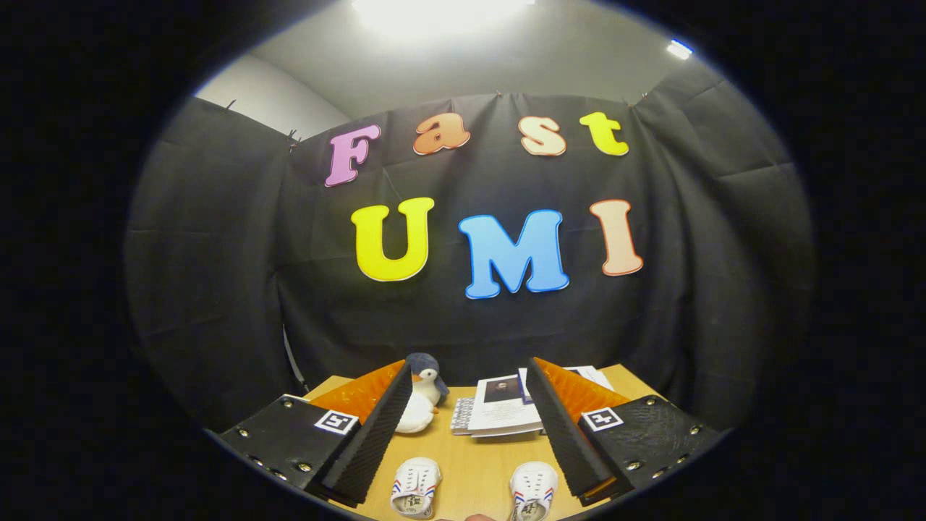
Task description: Open the storage box then place both shoes into the box .Put the left shoe in first, then the right shoe, with the right side of both shoes facing outward in a uniform manner.
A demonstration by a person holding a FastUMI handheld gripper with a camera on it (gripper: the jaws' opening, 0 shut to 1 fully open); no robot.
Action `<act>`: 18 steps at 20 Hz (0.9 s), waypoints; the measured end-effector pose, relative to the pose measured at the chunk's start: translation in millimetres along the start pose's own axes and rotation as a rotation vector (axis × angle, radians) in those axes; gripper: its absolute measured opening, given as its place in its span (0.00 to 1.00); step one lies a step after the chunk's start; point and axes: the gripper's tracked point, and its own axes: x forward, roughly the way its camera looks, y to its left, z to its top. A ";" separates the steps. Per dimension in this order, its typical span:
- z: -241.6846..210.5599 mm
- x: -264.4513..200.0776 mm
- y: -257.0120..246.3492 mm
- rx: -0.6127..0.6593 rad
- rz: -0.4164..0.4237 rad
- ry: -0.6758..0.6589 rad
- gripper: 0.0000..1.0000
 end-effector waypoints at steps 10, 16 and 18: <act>-89.5 42.8 32.9 0.168 0.171 0.250 0.98; -133.8 64.9 64.8 0.267 0.324 0.401 0.97; -149.7 69.2 80.6 0.324 0.377 0.472 0.97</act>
